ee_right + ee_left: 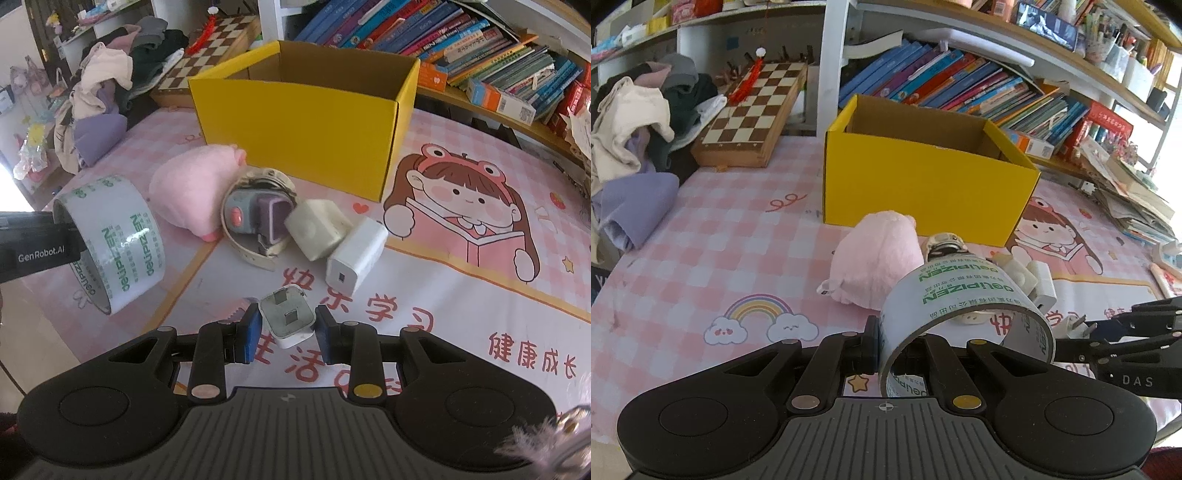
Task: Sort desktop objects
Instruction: 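Carry the tape roll and white plug with both tools over the yellow box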
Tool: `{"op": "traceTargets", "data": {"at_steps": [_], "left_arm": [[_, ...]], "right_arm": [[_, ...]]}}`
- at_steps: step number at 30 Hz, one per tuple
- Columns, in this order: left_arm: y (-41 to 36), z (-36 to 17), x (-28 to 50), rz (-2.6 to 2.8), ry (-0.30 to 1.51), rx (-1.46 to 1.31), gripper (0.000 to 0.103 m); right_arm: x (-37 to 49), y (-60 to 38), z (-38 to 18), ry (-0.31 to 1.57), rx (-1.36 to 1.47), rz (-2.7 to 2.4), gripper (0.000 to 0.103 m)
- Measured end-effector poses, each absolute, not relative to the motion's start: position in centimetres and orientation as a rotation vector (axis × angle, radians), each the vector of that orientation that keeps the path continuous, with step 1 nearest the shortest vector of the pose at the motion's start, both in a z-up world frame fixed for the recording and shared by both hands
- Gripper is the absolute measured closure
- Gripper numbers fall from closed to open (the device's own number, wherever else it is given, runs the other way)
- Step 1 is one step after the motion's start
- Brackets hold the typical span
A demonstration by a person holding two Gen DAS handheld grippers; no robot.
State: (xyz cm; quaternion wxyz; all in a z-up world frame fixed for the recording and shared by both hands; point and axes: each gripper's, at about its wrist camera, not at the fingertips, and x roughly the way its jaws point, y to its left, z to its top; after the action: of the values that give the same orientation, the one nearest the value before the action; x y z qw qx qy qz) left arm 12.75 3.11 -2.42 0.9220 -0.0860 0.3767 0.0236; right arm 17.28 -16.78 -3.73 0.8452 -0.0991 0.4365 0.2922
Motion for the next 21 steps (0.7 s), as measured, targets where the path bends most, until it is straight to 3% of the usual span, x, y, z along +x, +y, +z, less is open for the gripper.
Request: {"op": "traceTargets", "data": {"at_steps": [21], "left_arm": [[5.0, 0.2, 9.7, -0.065, 0.704, -0.084, 0.099]], "right_arm": [[13.7, -14.0, -1.5, 0.866, -0.181, 0.608, 0.074]]}}
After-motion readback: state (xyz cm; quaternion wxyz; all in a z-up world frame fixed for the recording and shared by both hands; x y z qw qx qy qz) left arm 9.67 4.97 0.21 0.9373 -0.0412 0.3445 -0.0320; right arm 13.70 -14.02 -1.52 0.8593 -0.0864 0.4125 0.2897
